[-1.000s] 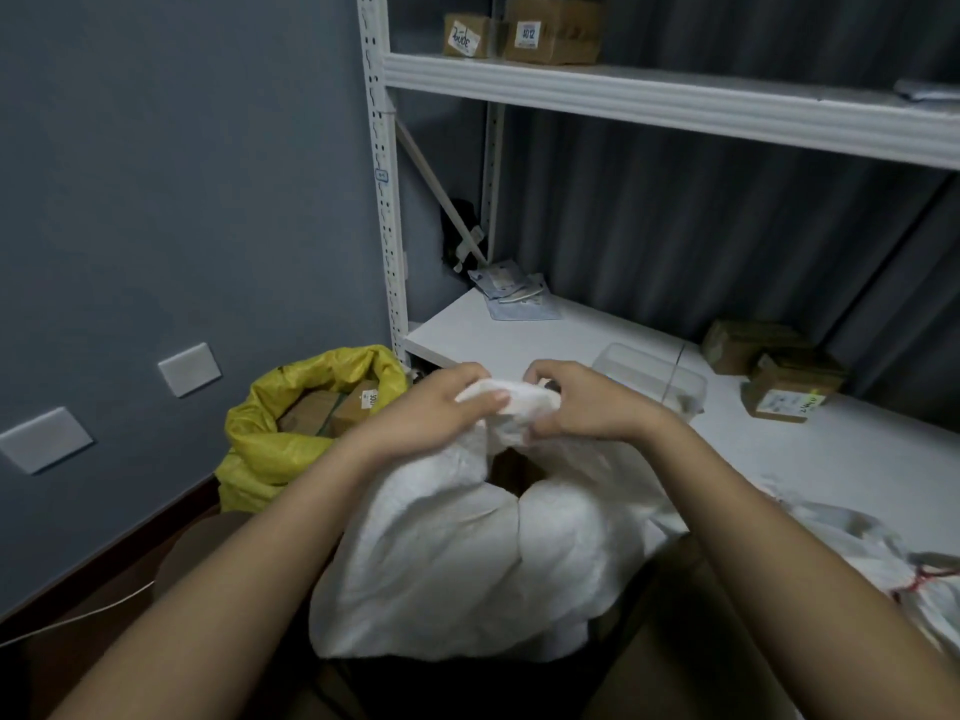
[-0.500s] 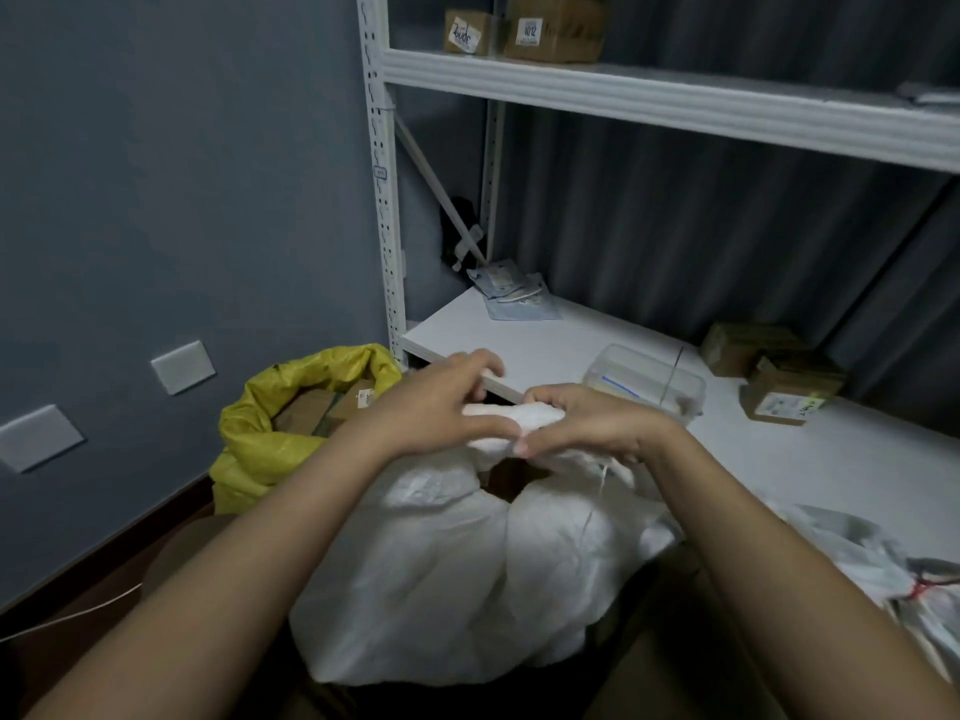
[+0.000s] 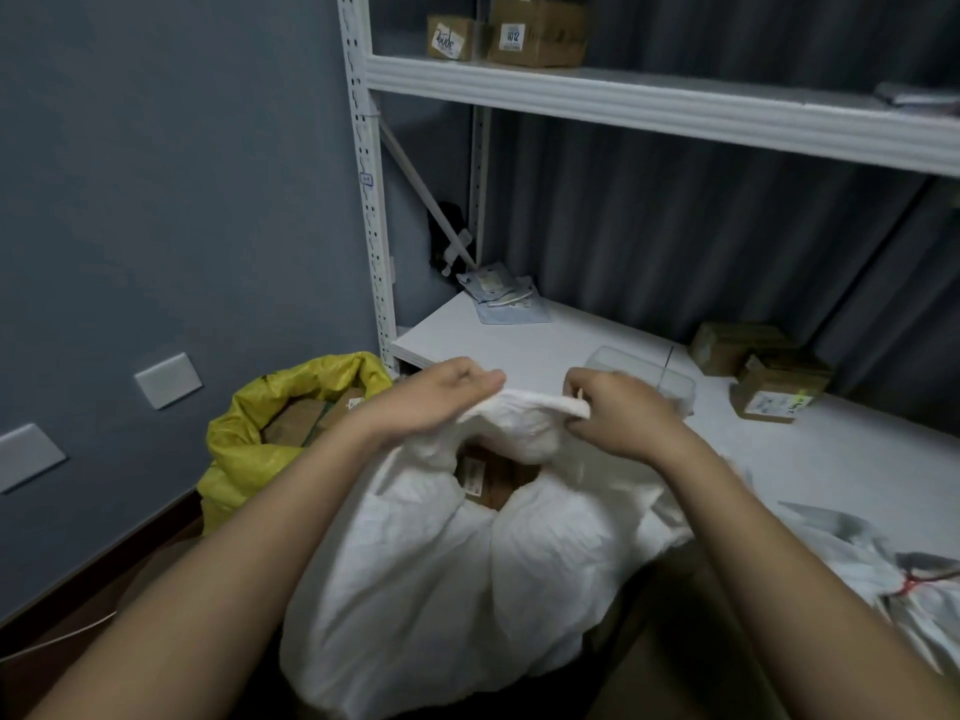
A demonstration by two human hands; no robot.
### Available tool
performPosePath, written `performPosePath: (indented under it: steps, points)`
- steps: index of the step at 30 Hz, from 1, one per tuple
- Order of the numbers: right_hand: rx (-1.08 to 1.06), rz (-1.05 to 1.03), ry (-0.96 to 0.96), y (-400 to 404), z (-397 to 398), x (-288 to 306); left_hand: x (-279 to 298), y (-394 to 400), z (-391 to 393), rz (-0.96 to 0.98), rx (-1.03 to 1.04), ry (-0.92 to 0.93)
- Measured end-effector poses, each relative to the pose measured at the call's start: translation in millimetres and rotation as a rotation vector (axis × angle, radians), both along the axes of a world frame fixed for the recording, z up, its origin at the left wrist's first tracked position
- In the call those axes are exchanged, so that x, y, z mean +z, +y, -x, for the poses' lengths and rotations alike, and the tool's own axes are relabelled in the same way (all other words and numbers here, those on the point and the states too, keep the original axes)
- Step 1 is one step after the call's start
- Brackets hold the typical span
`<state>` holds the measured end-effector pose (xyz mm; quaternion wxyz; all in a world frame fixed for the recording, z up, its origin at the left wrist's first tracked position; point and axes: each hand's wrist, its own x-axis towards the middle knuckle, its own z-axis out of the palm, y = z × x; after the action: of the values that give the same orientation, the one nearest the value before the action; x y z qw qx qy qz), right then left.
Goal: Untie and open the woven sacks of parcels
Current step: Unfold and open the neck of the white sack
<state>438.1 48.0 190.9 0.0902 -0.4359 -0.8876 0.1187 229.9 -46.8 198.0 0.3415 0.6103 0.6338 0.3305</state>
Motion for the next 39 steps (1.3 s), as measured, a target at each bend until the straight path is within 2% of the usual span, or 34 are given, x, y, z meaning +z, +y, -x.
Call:
performPosePath:
  steps: [1,2,3,4,5,6,7,8,9,10,11,12,13,14,15,16,17,18,19,20,22,23,24,25,28,30,33,34,36,39]
  points:
    - [-0.009,-0.003,0.016,-2,0,-2,1,0,3,0.017,0.021,0.180]
    - [0.035,0.129,0.072,-3,2,-3,-4,1,1,0.004,0.053,0.447]
    - [0.093,0.349,0.134,-4,5,0,-11,3,-9,-0.072,0.070,0.699]
    - [0.137,0.571,0.182,-6,8,5,-17,3,-22,-0.185,0.071,0.796]
    - [0.149,0.708,0.207,-7,9,8,-21,2,-35,-0.240,0.045,0.766]
    - [0.145,0.717,0.208,-5,9,8,-24,2,-41,-0.251,0.014,0.637]
    - [0.112,0.603,0.183,-1,7,6,-24,2,-39,-0.220,0.006,0.395]
    - [0.058,0.365,0.095,3,5,2,-21,5,-29,-0.141,0.015,0.157]
    - [0.002,0.123,-0.009,3,3,-2,-16,7,-18,-0.057,0.032,0.029]
    - [-0.024,0.014,-0.046,1,3,-4,-12,8,-12,0.005,0.057,0.067]
    - [-0.001,0.052,-0.022,-1,3,-3,-10,9,-11,0.033,0.102,0.247]
    - [0.052,0.246,0.064,-2,6,1,-12,11,-17,-0.009,0.140,0.514]
    - [0.100,0.494,0.126,-3,9,8,-15,13,-29,-0.130,0.167,0.712]
    - [0.130,0.674,0.162,-3,11,12,-19,15,-42,-0.225,0.157,0.746]
    - [0.143,0.703,0.144,0,10,12,-23,16,-50,-0.222,0.090,0.665]
    - [0.118,0.613,0.077,5,8,11,-25,16,-50,-0.189,0.011,0.454]
    - [0.067,0.415,-0.031,10,5,8,-24,18,-40,-0.109,-0.035,0.226]
    - [0.005,0.197,-0.104,11,2,4,-20,20,-27,-0.040,-0.038,0.089]
    - [-0.040,0.092,-0.089,10,0,1,-16,22,-16,0.004,-0.017,0.087]
    - [-0.045,0.114,-0.017,10,-2,-3,-14,23,-10,0.028,0.027,0.221]
    - [0.048,0.523,0.145,9,1,-3,-17,24,-21,-0.090,0.144,0.600]
    - [0.100,0.741,0.159,7,3,-2,-20,23,-35,-0.187,0.165,0.659]
    - [0.132,0.850,0.162,6,4,-3,-24,20,-49,-0.229,0.153,0.625]
    - [0.143,0.820,0.152,7,4,-5,-27,17,-59,-0.214,0.128,0.569]
    - [0.075,0.424,0.152,8,2,-7,-30,23,-49,-0.215,0.178,0.469]
    - [0.103,0.352,0.156,6,-1,-5,-27,30,-39,-0.201,0.181,0.420]
    - [0.071,0.199,0.067,3,-11,2,-14,39,-27,0.060,0.029,0.133]
    - [0.044,0.171,0.082,2,-15,4,-12,41,-19,0.134,-0.003,0.092]
    - [-0.007,0.145,0.102,1,-20,3,-9,43,-5,0.154,0.001,0.110]
    - [-0.060,0.100,-0.011,1,-19,-7,-10,44,-5,0.029,-0.078,0.271]
